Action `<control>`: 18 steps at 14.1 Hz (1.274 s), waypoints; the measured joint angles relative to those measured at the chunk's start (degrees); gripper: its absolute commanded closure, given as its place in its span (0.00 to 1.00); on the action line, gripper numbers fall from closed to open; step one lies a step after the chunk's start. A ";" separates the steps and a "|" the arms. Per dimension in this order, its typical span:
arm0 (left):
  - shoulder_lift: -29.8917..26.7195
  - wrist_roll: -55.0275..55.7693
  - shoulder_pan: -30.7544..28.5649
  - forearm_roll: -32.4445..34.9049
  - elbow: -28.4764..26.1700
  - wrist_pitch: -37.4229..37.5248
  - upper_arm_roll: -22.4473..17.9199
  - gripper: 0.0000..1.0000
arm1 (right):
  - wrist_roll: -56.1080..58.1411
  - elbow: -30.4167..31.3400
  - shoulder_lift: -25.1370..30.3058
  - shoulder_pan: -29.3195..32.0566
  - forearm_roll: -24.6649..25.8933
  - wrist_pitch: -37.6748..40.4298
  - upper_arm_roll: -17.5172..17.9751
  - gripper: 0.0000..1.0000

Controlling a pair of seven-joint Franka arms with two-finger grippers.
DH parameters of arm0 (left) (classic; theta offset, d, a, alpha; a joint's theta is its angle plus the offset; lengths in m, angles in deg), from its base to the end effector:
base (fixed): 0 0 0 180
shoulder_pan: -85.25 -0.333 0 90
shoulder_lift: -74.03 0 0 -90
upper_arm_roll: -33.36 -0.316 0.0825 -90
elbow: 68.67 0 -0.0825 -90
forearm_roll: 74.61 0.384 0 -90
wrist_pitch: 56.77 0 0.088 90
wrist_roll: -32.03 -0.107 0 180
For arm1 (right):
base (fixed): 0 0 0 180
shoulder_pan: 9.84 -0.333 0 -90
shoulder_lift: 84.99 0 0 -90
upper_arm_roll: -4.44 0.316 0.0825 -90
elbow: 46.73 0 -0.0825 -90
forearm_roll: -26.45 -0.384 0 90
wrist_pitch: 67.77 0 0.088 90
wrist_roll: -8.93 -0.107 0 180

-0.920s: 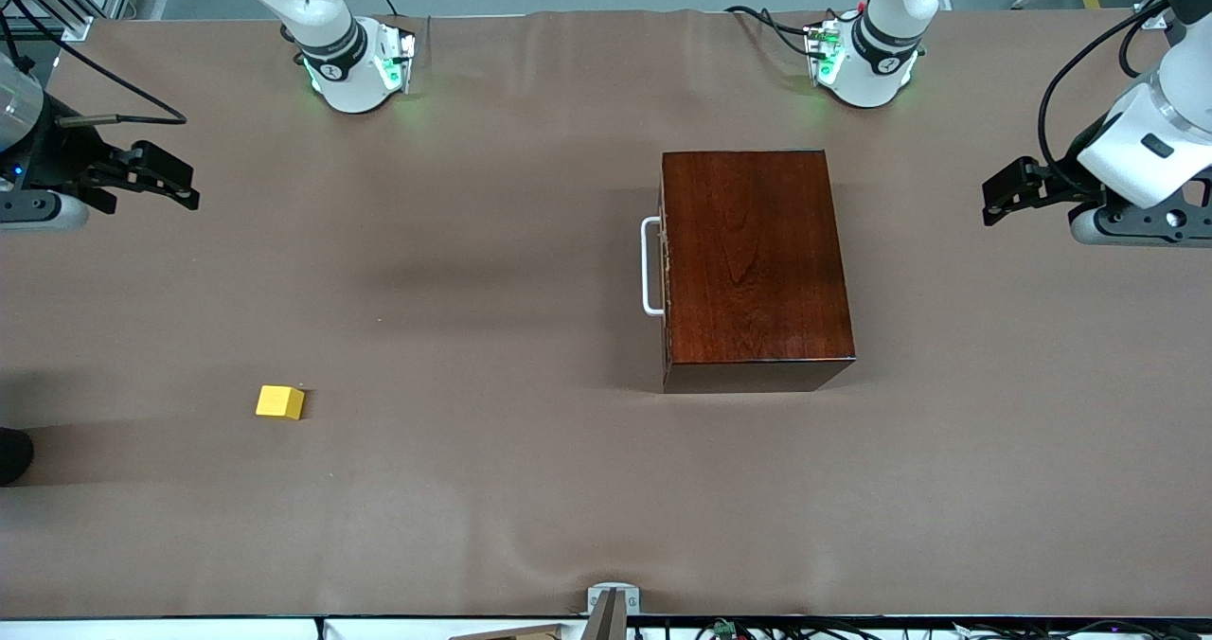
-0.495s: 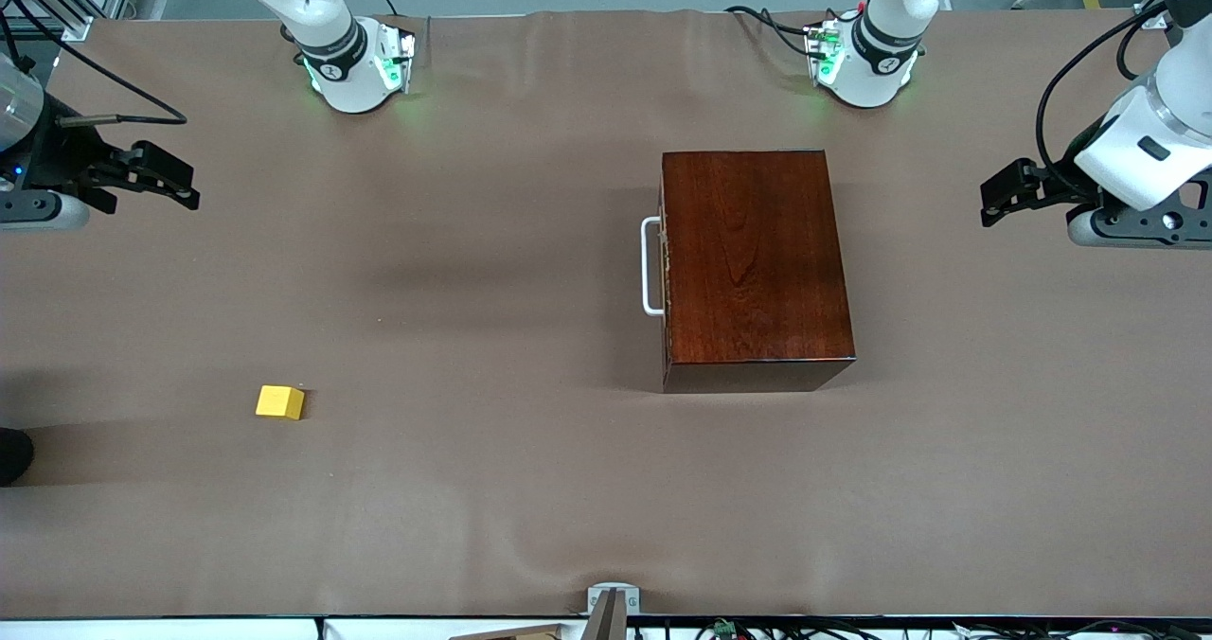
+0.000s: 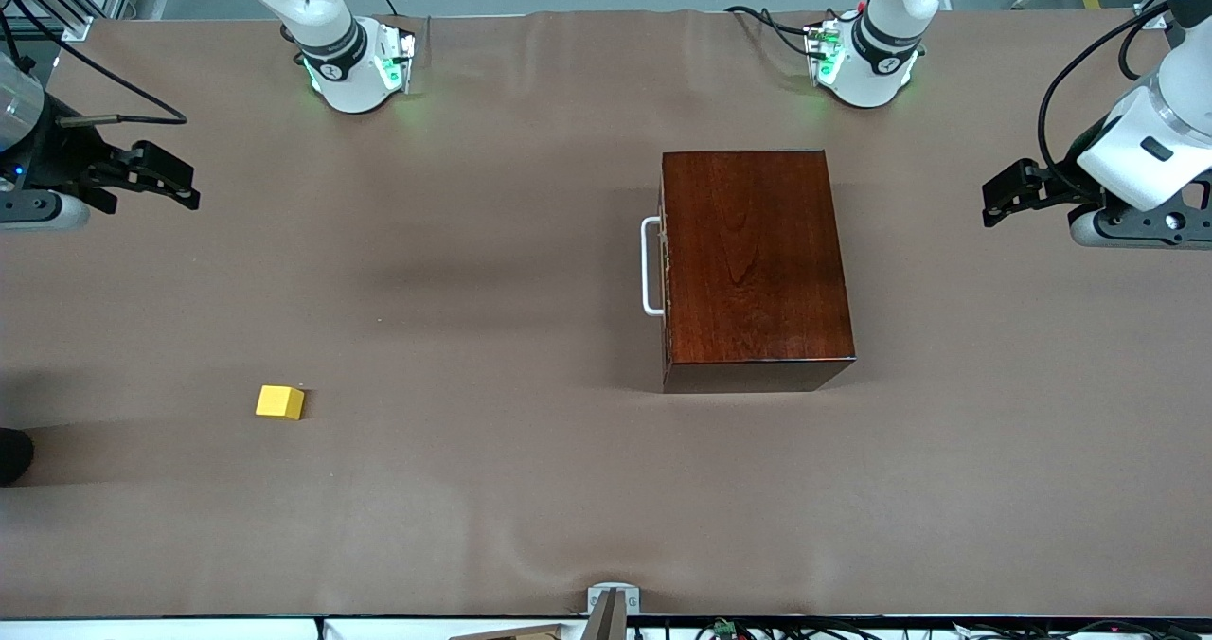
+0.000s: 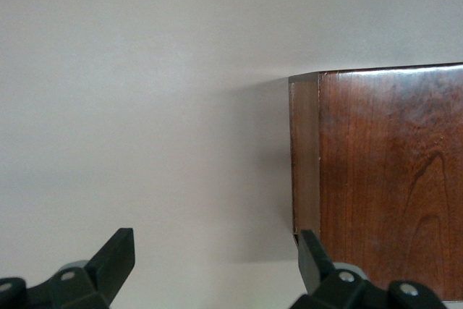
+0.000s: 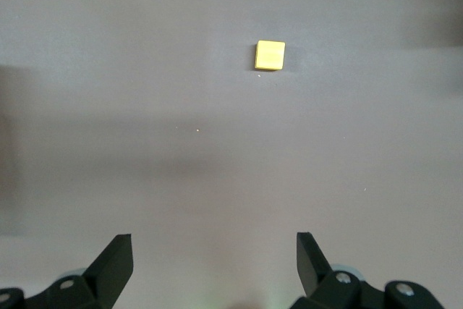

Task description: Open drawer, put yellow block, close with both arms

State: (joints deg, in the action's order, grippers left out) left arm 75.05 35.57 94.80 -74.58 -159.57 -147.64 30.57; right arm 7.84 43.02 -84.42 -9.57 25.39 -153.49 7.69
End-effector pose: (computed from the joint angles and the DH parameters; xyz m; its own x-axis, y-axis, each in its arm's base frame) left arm 0.5568 -0.0662 0.6085 0.9983 -0.0562 -0.0182 -0.0562 -0.9984 -0.0025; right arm 0.5427 0.0305 0.6257 0.9976 0.0342 -0.0607 0.0333 -0.9993 -0.0168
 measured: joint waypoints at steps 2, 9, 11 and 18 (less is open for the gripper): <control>0.00 0.00 0.01 0.00 0.00 0.00 0.00 0.00 | 0.00 0.00 0.00 -0.01 0.00 0.00 0.04 0.00; 0.00 0.00 0.11 0.00 0.04 -0.14 0.05 0.00 | 0.00 0.00 0.00 -0.05 0.00 -0.03 0.16 0.00; 0.00 0.00 0.41 -0.28 0.58 -0.47 0.19 0.00 | 0.00 0.00 0.00 -0.07 0.00 -0.05 0.20 0.00; 1.36 0.27 3.17 -2.55 3.56 -1.03 0.51 0.00 | -0.02 0.00 0.00 -0.09 0.00 -0.06 0.22 0.00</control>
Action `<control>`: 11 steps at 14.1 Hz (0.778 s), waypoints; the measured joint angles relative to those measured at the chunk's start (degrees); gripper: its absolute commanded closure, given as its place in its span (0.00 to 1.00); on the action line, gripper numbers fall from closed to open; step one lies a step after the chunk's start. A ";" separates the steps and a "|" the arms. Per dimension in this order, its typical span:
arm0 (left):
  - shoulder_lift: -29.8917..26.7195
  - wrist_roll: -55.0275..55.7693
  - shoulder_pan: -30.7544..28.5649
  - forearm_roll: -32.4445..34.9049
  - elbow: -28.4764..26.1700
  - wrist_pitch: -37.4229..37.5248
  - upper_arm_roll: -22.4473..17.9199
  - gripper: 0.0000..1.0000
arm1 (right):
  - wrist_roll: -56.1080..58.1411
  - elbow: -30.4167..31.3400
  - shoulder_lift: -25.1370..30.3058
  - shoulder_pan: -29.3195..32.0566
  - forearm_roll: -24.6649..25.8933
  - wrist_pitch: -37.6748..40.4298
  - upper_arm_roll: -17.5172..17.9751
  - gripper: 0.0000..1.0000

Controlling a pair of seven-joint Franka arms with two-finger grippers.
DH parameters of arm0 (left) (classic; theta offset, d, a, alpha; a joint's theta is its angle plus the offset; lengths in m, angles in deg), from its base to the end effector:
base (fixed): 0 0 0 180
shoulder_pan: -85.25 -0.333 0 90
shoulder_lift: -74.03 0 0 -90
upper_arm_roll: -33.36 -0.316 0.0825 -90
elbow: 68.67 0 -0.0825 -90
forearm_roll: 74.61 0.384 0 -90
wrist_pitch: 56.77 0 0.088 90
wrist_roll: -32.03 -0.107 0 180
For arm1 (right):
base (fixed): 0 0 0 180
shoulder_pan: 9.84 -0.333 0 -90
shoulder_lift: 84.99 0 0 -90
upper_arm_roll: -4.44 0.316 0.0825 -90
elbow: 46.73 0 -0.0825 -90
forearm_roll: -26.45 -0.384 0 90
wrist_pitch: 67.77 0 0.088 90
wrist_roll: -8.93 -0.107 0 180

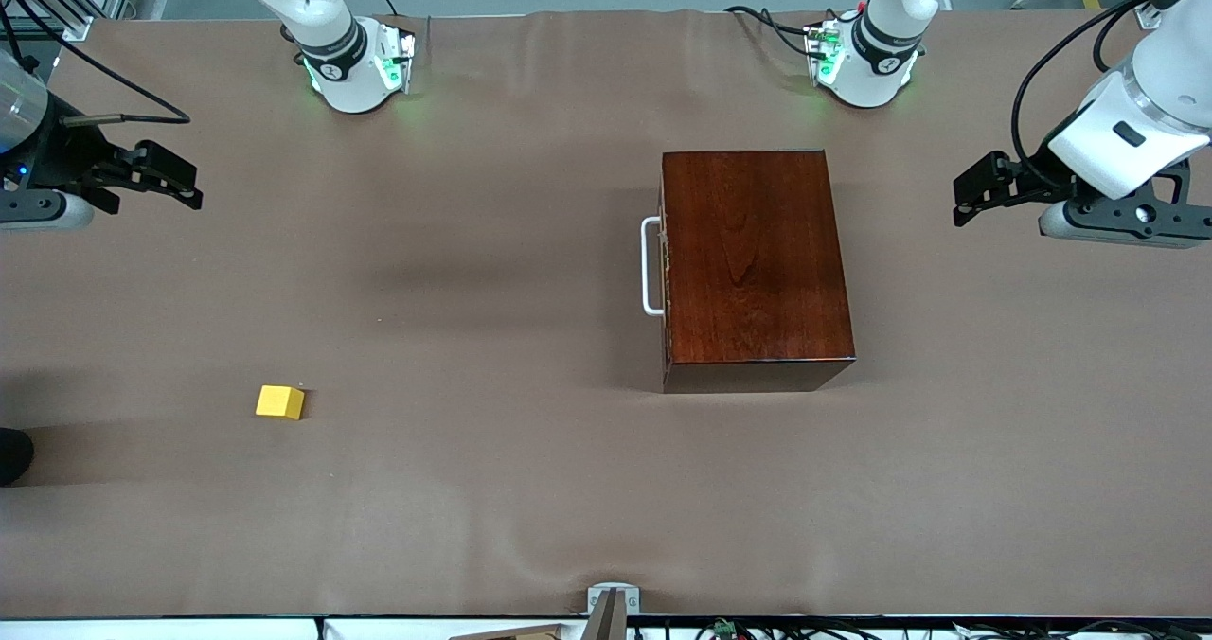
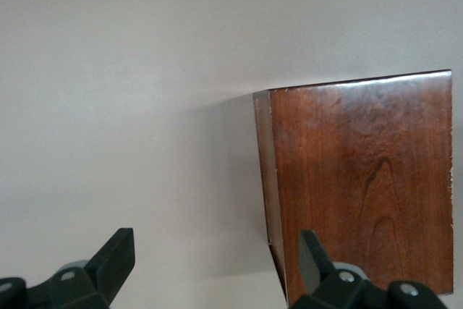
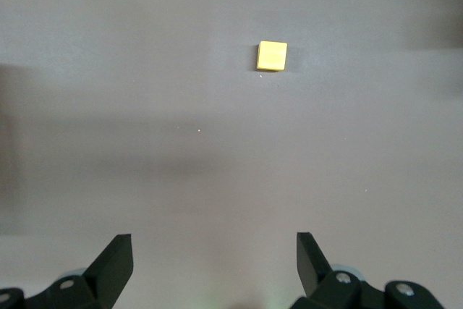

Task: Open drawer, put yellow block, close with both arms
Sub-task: 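Move the left gripper to the drawer handle while the right gripper reaches the cube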

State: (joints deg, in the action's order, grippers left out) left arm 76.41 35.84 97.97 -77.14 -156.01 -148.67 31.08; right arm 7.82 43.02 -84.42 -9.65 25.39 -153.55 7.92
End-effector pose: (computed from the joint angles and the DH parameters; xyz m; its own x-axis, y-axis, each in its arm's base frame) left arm 0.5608 -0.1085 0.6262 0.9929 -0.1140 0.0351 -0.1156 -0.9923 0.0449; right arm 0.5426 0.0335 0.6258 0.9974 0.0393 -0.0596 0.0383 -0.9991 -0.0167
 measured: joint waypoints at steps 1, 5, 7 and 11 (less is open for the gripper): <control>0.21 0.01 0.46 0.00 0.36 0.00 0.13 0.00 | 0.00 0.00 0.00 0.00 0.00 0.00 0.00 0.00; 0.76 0.03 4.85 -0.03 0.78 -0.03 0.97 0.00 | -0.02 0.00 0.00 -0.02 0.00 0.00 0.02 0.00; 1.62 0.10 8.92 -0.06 1.14 -0.08 1.33 0.00 | -0.03 0.00 0.00 -0.03 0.00 -0.01 0.03 0.00; 4.43 8.89 17.47 -0.08 1.60 -2.40 1.73 0.00 | -0.07 0.06 -0.53 -0.02 0.00 -0.33 0.02 0.00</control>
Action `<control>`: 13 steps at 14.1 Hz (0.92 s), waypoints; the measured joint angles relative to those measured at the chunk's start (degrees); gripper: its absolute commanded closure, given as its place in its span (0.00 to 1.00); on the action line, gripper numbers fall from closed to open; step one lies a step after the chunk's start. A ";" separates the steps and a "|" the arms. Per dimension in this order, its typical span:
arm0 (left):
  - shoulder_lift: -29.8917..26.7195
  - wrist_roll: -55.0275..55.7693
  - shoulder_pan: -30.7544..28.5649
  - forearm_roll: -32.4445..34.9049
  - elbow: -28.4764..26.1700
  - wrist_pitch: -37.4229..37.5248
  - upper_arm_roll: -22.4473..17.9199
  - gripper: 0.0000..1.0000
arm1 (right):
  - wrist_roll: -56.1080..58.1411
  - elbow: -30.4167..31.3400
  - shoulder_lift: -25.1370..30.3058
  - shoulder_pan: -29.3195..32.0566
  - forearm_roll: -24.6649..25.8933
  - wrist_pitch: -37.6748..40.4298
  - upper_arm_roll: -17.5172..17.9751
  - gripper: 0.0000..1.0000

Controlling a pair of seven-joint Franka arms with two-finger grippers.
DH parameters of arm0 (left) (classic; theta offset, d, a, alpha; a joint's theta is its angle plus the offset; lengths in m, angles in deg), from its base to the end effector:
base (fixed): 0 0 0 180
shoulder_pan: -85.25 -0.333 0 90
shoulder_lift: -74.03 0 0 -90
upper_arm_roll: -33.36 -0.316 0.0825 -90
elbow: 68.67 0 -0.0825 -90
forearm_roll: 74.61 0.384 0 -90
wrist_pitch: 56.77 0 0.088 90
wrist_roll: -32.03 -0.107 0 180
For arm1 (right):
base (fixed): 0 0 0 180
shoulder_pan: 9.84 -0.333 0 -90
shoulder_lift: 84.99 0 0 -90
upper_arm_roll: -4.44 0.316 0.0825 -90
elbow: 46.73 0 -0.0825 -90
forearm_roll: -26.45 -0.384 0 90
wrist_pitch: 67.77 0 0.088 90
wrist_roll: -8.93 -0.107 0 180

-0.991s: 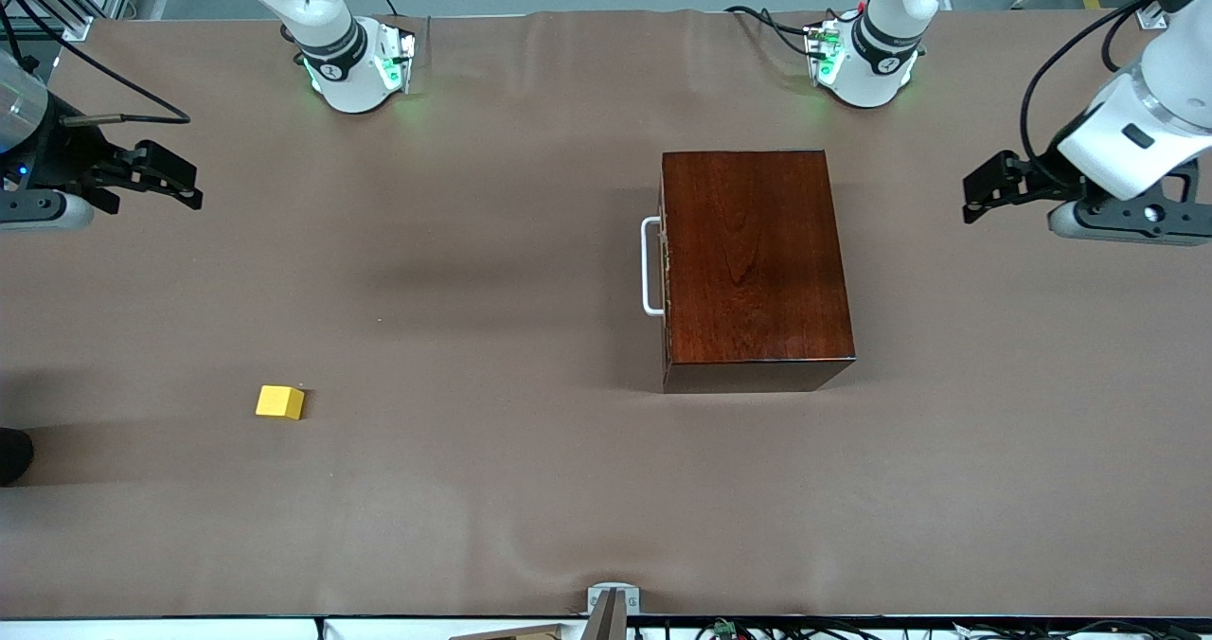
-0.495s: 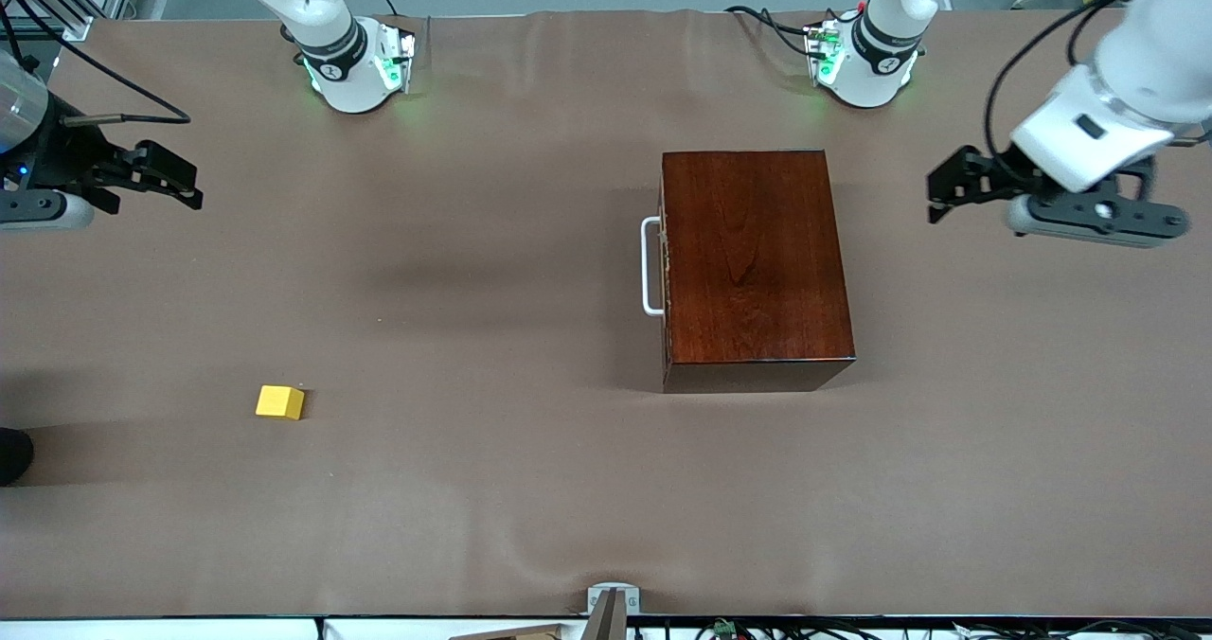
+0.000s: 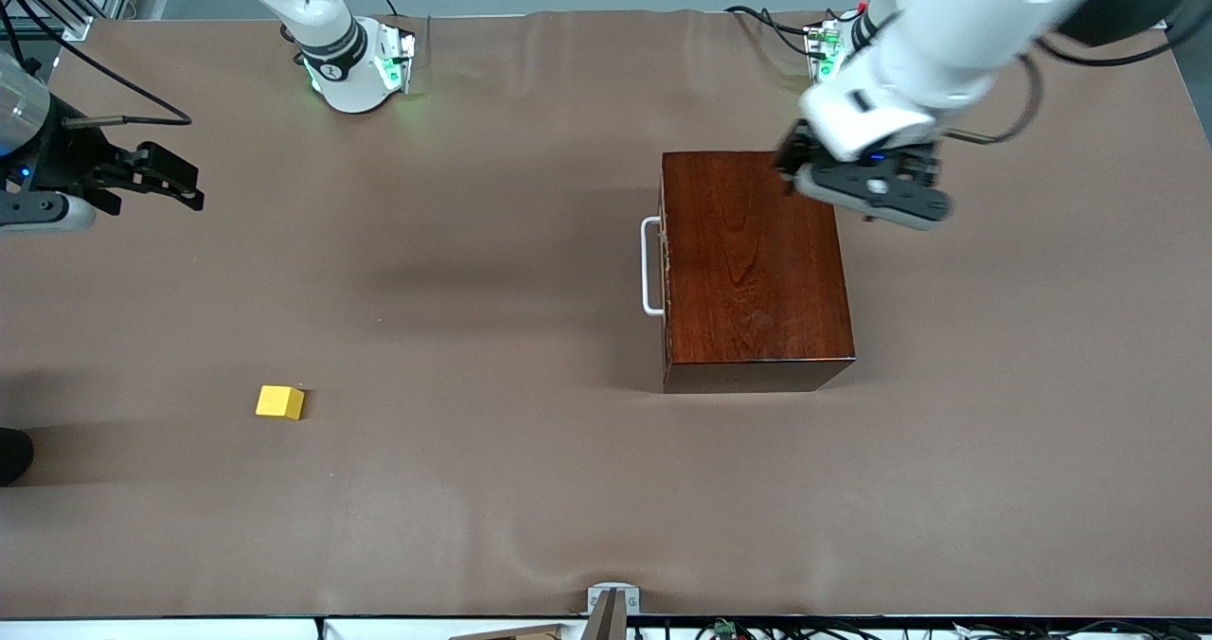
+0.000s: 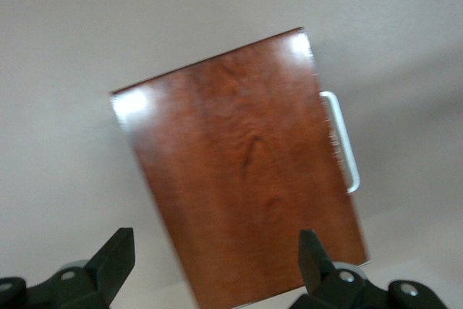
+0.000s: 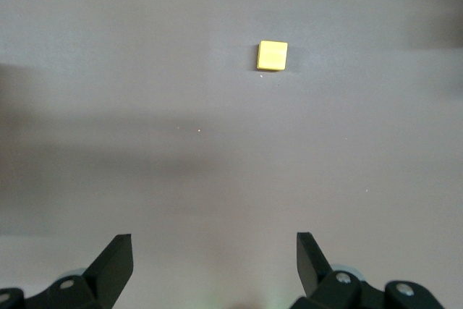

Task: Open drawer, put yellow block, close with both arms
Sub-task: 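Move the left gripper to the drawer handle while the right gripper reaches the cube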

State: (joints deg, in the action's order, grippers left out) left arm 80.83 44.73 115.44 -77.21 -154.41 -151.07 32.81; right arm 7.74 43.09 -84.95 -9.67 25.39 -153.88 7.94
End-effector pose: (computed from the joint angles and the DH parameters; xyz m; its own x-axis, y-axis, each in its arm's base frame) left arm 0.5172 -0.2999 0.5983 0.9573 -0.2883 0.0202 -0.2890 -0.9560 0.0498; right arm 0.5459 0.0339 0.6206 0.9972 0.0385 -0.0644 0.0374 -0.9992 -0.0171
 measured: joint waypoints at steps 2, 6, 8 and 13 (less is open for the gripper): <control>2.00 8.56 3.82 0.00 0.83 -2.27 0.13 0.00 | -0.04 0.14 -0.93 0.01 0.00 -0.53 -0.01 0.00; 8.51 19.69 10.52 -0.02 5.72 -4.58 0.38 0.00 | -0.05 2.19 -3.01 0.06 0.02 -3.64 -0.06 0.00; 12.07 24.24 13.71 -0.02 7.62 -7.55 0.42 0.00 | -0.05 4.79 -3.54 0.09 0.04 -6.64 -0.12 0.00; 18.64 32.09 18.75 -0.02 9.23 -13.21 0.43 0.00 | -0.05 15.59 -4.54 0.17 0.28 -21.01 -0.27 0.00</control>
State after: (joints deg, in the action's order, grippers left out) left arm 99.48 76.82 134.19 -77.24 -145.17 -164.28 33.24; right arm 7.69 58.68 -89.49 -9.50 25.67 -174.89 7.66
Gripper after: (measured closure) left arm 0.000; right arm 0.000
